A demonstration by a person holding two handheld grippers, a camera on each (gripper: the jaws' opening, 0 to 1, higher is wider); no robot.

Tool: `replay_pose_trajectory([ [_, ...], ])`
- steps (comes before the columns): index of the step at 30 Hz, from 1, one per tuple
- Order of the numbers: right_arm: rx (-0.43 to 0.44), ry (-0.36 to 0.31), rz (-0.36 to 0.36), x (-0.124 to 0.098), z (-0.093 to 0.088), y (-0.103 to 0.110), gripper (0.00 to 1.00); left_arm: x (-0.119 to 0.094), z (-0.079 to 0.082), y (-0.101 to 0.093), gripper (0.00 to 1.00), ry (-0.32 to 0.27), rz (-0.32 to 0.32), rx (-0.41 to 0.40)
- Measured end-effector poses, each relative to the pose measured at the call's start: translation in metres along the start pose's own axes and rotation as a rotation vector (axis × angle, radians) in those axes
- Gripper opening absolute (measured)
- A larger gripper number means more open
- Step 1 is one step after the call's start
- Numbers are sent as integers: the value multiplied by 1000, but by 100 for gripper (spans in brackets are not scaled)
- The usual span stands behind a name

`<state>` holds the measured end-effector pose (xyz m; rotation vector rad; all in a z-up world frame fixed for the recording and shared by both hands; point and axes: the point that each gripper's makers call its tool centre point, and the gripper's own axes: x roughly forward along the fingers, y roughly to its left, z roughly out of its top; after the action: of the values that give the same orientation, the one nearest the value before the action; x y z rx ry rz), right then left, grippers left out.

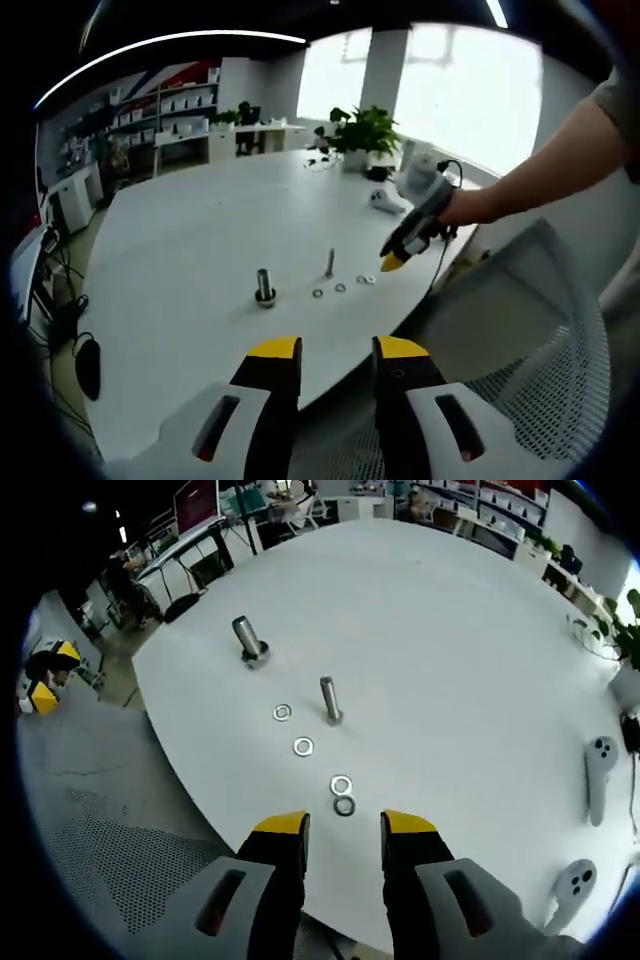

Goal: Place the washer onto the threaded stud by aligning its center hole with the stud, sliding it down to the base, and recovering from edge contact or off-axis alignment until the washer reaches the visible bottom stop.

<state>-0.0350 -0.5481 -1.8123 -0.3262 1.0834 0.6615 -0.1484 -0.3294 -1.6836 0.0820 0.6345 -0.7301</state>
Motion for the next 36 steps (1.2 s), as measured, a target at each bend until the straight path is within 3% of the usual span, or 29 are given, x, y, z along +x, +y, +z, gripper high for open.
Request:
replay_pose_trajectory([
  [4,-111,57,16,12,3,7,29,0,-1,0,26,9,-1,2],
  [9,-147,89,19,22,0,9,27,1,-2,1,26,12,5,-2],
  [16,-221,166,26,32,-17,7,27,2,-3,2,26,20,9,-2],
  [36,-314,183,45,37,-18,3,25,3,-6,2,26,47,12,-1],
])
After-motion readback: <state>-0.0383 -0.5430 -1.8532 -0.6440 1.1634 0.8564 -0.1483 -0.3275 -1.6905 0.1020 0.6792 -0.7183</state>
